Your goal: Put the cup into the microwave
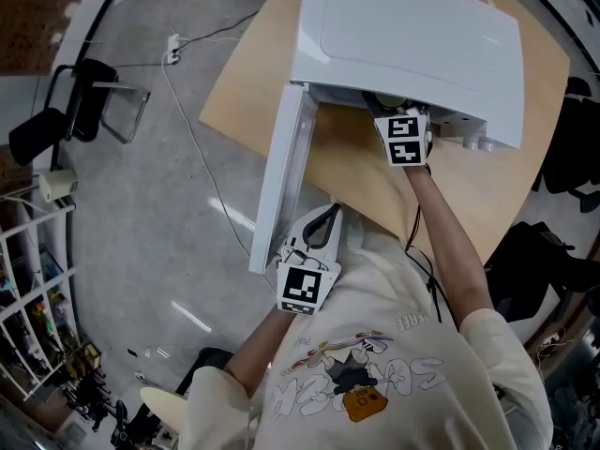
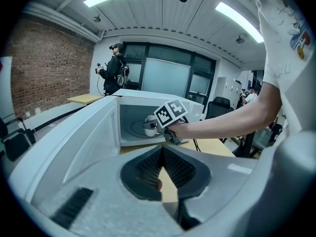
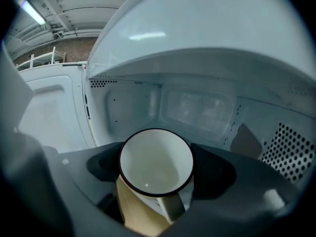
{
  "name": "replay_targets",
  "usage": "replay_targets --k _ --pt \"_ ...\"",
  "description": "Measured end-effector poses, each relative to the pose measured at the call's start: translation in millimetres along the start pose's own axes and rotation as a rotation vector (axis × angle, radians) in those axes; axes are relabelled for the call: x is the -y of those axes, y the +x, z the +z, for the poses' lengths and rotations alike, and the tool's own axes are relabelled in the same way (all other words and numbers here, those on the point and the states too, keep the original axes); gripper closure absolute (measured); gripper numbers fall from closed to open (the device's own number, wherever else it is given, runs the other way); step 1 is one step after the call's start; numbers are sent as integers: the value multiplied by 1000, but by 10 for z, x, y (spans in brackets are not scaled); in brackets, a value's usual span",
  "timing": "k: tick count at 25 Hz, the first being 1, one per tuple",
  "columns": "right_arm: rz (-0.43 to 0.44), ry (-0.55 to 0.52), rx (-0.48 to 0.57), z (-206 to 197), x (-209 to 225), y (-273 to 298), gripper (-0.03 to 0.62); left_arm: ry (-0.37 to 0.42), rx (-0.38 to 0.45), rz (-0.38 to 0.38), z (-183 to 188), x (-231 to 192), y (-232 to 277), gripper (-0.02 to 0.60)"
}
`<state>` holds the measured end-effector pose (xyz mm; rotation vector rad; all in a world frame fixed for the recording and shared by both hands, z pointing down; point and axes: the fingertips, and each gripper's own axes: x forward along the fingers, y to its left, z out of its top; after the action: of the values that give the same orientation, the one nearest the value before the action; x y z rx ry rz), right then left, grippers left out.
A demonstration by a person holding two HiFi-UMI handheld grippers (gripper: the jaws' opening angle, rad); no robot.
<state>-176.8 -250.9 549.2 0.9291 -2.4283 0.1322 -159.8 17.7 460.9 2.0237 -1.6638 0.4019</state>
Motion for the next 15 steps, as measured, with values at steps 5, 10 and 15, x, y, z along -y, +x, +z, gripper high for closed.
replay_targets --k 5,10,15 --pt "3 11 30 92 39 48 177 -1 -3 9 9 -4 10 577" --pt "10 6 35 132 45 37 177 -2 -3 12 25 3 23 577" --pt "3 9 52 129 73 -90 166 -17 7 17 42 28 60 577"
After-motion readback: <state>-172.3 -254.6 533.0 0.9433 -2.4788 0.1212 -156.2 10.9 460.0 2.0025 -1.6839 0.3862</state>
